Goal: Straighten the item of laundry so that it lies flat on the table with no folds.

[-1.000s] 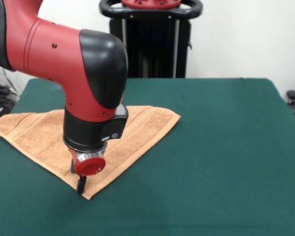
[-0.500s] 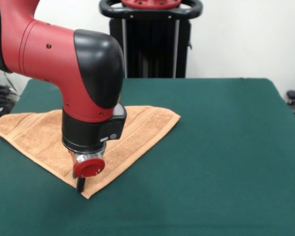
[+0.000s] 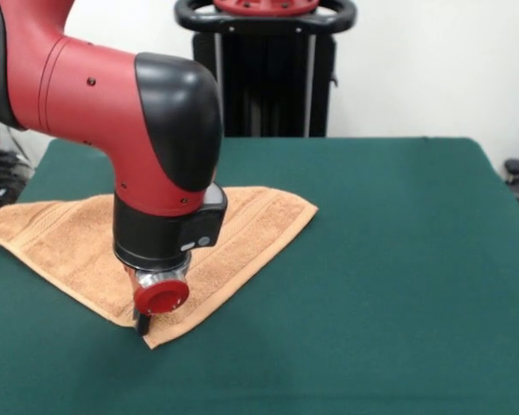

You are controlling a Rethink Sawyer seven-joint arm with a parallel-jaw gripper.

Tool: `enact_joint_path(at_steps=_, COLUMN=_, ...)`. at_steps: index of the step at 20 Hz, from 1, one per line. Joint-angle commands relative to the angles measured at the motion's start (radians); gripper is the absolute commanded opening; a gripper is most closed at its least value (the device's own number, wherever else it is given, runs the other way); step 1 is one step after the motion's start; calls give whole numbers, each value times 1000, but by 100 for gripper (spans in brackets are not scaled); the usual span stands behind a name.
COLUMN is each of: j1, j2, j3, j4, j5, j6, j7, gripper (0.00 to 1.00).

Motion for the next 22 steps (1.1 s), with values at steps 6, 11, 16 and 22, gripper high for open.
enact_joint_path(at_steps=6, j1=67, j2=21, j3=97, j4=149, j5=-16, j6=79, j7=-137, gripper=0)
enact_joint_path(at_steps=11, j1=60, j2=-137, j3=65, j4=294, j5=-17, j6=269, j7=-244, gripper=0)
enact_joint_path(at_steps=16, j1=44, j2=-249, j3=53, j4=396, j5=-37, j6=408, j7=-322, gripper=0)
enact_joint_path(at_steps=22, j1=30, j2=-351, j3=58, j4=489, j5=-55, j6=463, j7=-330, gripper=0)
